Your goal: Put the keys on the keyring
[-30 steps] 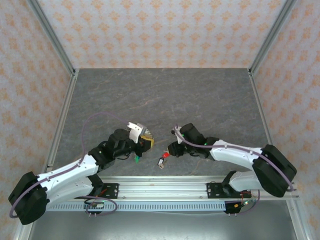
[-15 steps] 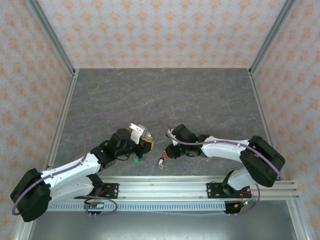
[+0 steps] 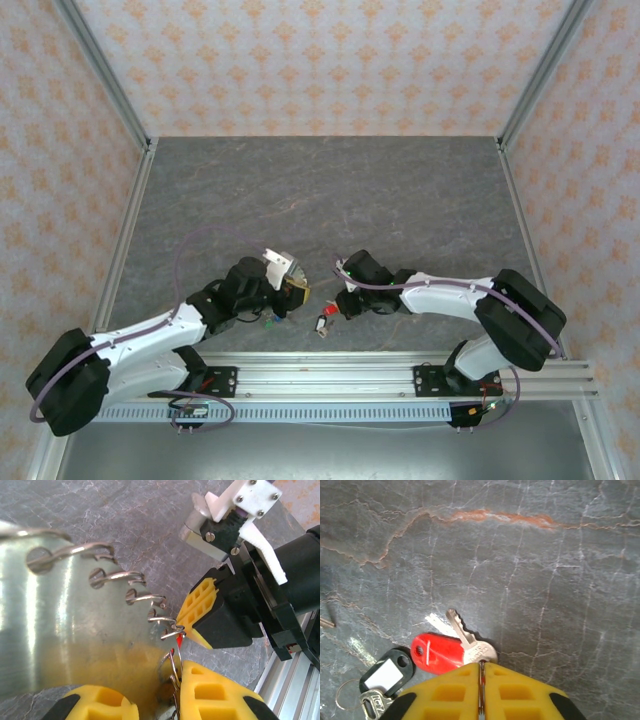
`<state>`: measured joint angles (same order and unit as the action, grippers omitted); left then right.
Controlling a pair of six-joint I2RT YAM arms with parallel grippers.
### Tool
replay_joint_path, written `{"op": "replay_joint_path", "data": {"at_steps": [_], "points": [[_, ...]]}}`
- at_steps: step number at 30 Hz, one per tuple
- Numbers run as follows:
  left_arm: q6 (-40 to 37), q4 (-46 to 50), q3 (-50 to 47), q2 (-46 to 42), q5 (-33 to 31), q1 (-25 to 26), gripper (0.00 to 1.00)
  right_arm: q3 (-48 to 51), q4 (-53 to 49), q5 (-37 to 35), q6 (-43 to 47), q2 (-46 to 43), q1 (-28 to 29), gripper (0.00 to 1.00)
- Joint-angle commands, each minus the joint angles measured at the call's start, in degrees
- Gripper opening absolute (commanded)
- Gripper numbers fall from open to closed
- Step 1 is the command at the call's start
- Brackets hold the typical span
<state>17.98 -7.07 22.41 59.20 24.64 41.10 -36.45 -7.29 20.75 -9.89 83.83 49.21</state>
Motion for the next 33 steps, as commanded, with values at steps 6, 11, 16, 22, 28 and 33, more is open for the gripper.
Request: {"op": "replay_joint_path", "data": {"at_steps": [6,11,16,22,28,33], "points": [[-0.8,-3.5,3.0,2.1,2.8,-0.3,0.05,1.8,2.2,-3.4,-0.4,-8.4,-0.9,0.01],[-4.1,-4.4,4.1,3.3,6.2,0.9,0.05,4.1,5.3,1.8,-2.3,-14.6,-4.6,0.01],[-11.3,-5.2,4.1,3.2,8.1,4.9,0.05,6.8,10.3,5.9,-0.7,-22.1,-6.1,0.0],[-18.1,-2.4,4.6,2.7,8.7,7.4,0.04,10.7,16.6,10.3,5.4,-28.2,-6.1,0.0],[-19.0,-1.0,5.3,3.5,9.1,7.4,0.04,12.2,16.2,12.0,9.7,-30.9,-6.1,0.0],[-19.2,-1.1,5.0,3.5,9.1,7.4,0.04,14.3,17.5,12.9,12.7,-32.4,-6.1,0.0]]}}
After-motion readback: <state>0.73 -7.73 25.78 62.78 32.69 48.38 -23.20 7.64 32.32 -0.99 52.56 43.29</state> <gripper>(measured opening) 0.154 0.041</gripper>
